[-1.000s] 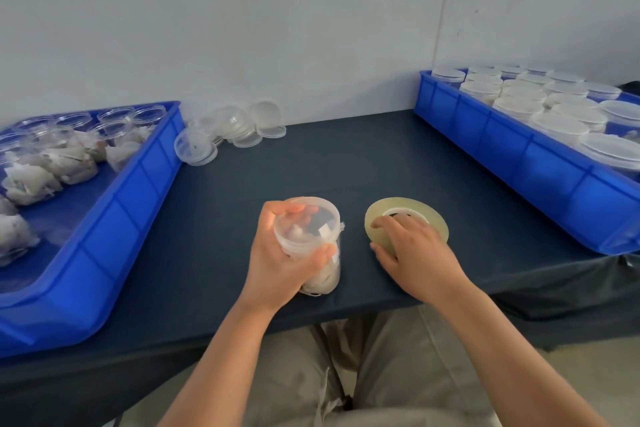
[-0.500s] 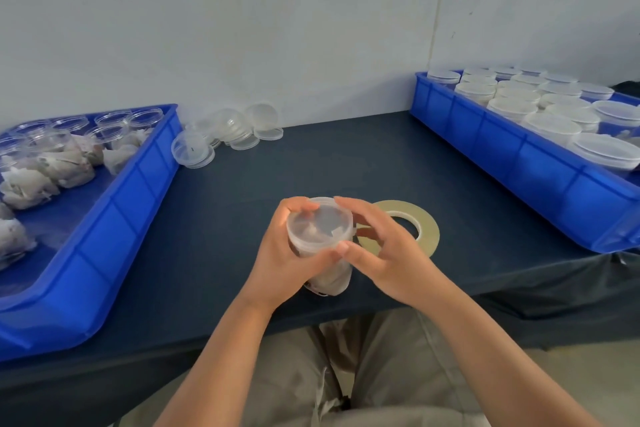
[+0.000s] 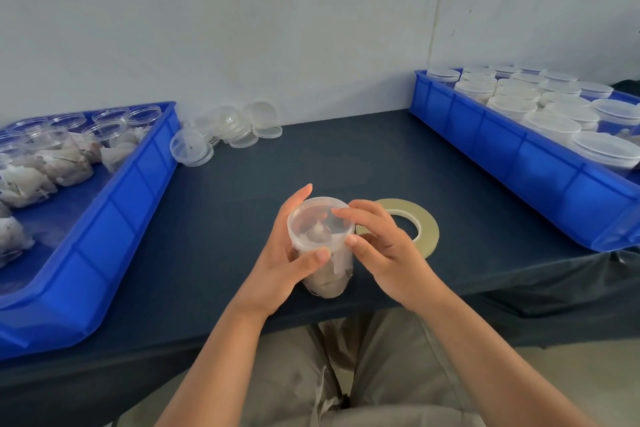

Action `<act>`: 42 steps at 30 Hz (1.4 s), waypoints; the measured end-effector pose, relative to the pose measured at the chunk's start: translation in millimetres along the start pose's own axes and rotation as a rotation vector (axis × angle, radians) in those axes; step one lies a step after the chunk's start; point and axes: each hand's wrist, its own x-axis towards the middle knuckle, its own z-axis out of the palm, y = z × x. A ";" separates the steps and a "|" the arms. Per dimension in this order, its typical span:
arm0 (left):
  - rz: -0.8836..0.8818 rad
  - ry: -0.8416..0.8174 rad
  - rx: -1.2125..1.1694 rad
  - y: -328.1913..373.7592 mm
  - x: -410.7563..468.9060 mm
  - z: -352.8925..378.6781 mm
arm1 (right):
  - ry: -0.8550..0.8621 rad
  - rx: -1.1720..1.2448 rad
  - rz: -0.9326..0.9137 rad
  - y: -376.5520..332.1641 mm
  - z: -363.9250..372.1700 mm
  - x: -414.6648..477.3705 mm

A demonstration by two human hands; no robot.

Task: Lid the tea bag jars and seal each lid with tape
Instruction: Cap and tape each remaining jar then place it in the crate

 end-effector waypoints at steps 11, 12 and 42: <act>0.014 0.081 0.049 -7.0 4.8 6.0 | -0.008 0.191 0.054 0.9 5.6 -3.0; 0.008 0.082 0.043 -6.5 5.0 6.3 | -0.002 0.211 0.071 -1.0 4.3 -2.3; -0.175 0.029 -0.053 -8.1 5.7 4.6 | -0.035 -0.541 -0.063 -35.7 0.7 -5.3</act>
